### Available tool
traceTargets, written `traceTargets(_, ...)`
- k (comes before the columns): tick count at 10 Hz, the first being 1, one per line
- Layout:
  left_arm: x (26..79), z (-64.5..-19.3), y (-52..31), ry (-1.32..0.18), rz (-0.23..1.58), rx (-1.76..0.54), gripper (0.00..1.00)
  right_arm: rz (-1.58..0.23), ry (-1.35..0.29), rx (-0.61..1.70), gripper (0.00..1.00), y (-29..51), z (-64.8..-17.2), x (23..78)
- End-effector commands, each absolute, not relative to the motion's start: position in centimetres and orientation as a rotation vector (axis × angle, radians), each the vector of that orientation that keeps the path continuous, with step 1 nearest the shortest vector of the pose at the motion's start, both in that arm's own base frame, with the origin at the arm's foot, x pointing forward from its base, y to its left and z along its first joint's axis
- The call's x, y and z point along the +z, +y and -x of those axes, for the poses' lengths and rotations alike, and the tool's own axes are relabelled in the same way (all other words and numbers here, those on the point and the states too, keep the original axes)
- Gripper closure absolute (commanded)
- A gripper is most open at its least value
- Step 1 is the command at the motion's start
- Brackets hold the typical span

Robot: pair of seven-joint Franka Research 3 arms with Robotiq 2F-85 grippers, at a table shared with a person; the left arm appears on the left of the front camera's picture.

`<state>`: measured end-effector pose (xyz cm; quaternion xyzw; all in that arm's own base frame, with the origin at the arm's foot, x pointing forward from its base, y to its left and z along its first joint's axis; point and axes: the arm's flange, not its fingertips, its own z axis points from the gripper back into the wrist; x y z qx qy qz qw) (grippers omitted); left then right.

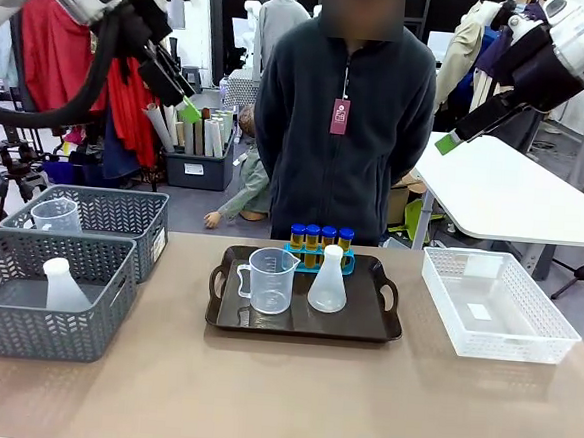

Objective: Prepare the laboratory tools.
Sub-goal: Pick up one Large Measuring Cup and place it on the Handle tray.

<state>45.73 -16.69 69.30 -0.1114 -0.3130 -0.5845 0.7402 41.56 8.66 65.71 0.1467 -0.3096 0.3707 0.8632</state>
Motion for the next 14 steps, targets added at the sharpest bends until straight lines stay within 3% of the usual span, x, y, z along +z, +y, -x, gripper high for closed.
traceTargets(1,69.0,-45.4,-16.1,-0.720,0.258,-1.212,0.00,-0.309,-0.651,0.777,0.00,8.6,-41.5,65.7)
traceTargets(14,70.3,-46.0,-15.8,-0.721,0.257,-1.169,0.00,-0.309,-0.651,0.777,0.00,8.6,-41.5,65.7)
